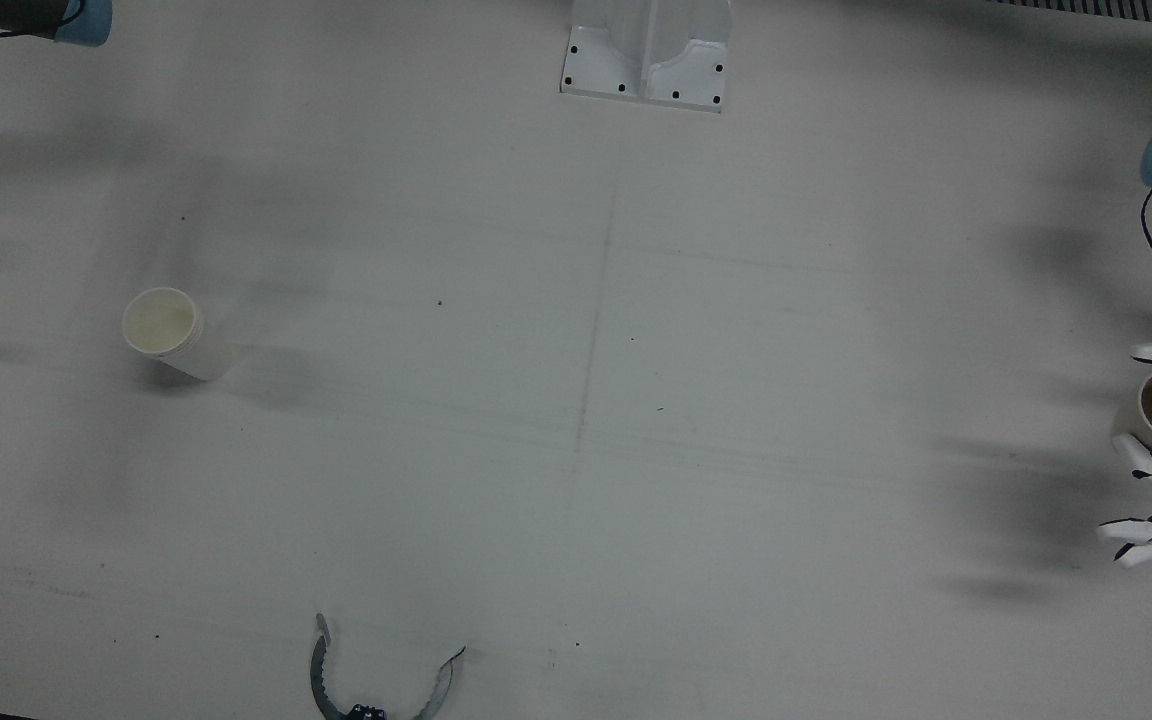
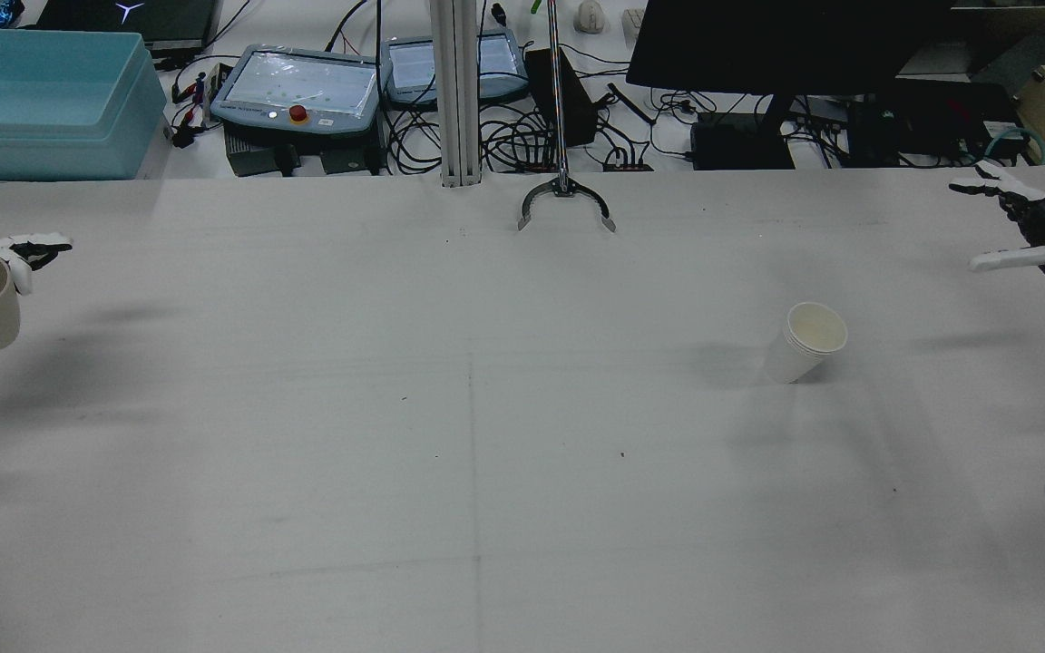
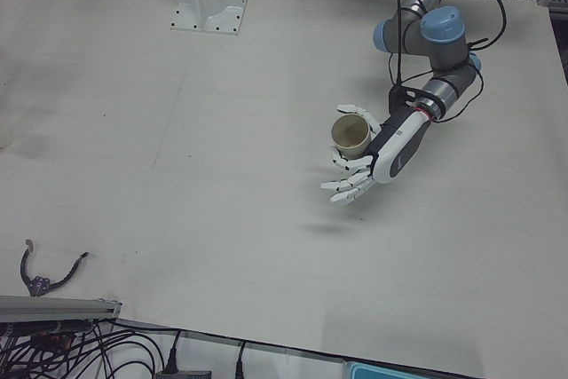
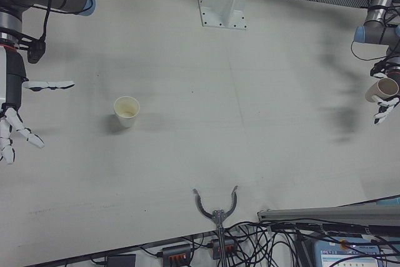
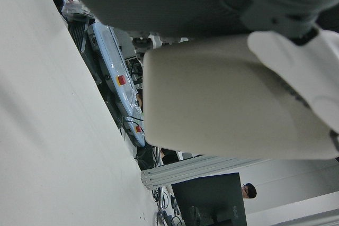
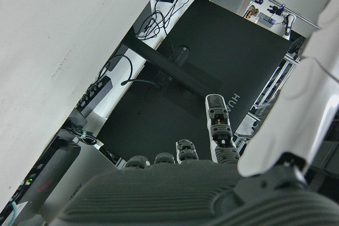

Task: Pour water

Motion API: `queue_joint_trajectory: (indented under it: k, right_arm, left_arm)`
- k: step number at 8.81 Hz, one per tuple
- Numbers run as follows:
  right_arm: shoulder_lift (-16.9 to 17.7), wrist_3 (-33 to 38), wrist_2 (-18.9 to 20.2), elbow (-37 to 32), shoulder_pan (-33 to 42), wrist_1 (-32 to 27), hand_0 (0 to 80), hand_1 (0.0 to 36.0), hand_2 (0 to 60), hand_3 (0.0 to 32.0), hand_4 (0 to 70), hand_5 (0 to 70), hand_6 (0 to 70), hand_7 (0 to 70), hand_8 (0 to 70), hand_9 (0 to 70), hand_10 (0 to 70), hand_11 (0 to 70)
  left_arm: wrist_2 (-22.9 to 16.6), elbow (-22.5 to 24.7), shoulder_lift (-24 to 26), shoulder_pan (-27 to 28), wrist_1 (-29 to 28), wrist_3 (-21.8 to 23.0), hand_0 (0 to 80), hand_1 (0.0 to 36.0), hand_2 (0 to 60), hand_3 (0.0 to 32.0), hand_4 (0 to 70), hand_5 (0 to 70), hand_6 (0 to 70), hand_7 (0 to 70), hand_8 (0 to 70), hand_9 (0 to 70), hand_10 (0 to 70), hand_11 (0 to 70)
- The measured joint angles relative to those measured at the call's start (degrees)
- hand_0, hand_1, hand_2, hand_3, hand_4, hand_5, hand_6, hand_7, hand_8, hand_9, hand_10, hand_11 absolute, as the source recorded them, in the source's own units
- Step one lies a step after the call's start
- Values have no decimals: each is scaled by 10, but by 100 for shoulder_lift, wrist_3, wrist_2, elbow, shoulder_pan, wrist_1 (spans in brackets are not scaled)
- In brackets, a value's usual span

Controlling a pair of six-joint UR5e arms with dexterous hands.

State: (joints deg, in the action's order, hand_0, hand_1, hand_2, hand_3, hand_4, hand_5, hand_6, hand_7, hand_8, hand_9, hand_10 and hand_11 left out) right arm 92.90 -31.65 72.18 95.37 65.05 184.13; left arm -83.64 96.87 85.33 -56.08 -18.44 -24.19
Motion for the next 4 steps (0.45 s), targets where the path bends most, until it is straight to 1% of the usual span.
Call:
queue_joint_trajectory:
  k: [1,2,3,4]
  right_arm:
    - [0,1,-1,21,-4,0,474,76,0,0,125,142,34,111,0,8,0,0]
    - [0,1,-2,40,-4,0,473,73,0,0,125,142,35,113,0,8,0,0]
    - [0,29,-5,52,-4,3,474,73,0,0,124,142,35,114,0,8,0,0]
    - [0,63,-8,56,-2,6,472,71,0,0,123,143,35,115,0,9,0,0]
  left_arm:
    - [18,28,-5,-18,44,31,474,47,190,0,700,700,203,221,101,138,98,139]
    - [35,105,-17,-98,163,33,485,134,470,0,700,700,217,224,110,142,112,164]
    - [43,178,-26,-170,289,27,512,290,600,0,700,700,240,248,125,157,128,195]
    - [47,216,-29,-205,364,23,605,337,600,0,700,700,246,266,133,166,136,212]
